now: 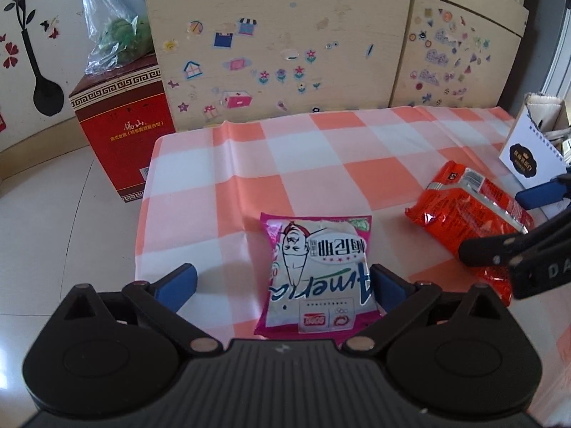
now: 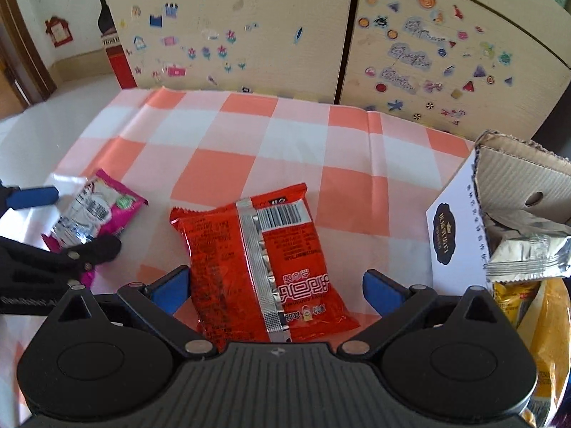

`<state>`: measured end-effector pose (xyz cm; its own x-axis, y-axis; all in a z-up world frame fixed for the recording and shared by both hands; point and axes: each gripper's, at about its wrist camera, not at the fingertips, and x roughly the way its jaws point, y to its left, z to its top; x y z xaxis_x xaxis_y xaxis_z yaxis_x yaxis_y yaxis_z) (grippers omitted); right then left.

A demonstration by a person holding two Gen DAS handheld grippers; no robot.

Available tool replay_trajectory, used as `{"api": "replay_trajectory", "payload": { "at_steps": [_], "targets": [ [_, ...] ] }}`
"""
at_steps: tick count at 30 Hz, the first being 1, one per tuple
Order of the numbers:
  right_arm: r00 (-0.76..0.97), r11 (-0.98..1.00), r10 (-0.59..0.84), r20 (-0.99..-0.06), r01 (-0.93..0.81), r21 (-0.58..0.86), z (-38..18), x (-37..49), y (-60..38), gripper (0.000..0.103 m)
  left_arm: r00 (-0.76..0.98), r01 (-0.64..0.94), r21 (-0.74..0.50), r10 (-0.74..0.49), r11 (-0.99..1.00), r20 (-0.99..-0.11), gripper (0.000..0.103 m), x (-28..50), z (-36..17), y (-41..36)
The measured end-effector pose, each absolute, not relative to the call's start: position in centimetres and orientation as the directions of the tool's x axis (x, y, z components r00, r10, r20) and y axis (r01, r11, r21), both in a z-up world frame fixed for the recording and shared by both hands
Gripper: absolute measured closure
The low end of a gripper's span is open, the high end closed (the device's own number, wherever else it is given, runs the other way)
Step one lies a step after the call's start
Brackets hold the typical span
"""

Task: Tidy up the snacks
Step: 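Grasp the pink Ameria pack with the left tool while the right tool grasps the red pack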

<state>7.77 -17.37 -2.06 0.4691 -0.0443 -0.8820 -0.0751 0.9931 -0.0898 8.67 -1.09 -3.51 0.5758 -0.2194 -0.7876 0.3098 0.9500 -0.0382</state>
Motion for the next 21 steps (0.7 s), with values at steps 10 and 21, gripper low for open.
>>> {"api": "replay_trajectory", "payload": {
  "at_steps": [10, 21],
  "targets": [
    [0.482, 0.995, -0.025, -0.876, -0.076, -0.07, -2.5, 8.0, -17.2, 0.001, 0.57, 0.316, -0.045, -0.228, 0.948, -0.789, 0.0, 9.2, -3.7, -1.4],
    [0.499, 0.988, -0.018, -0.866, -0.123, -0.091, -1.5, 7.3, -16.2, 0.028, 0.577, 0.365, -0.012, -0.236, 0.931, -0.782, 0.038, 8.2, -2.5, -2.9]
  ]
}}
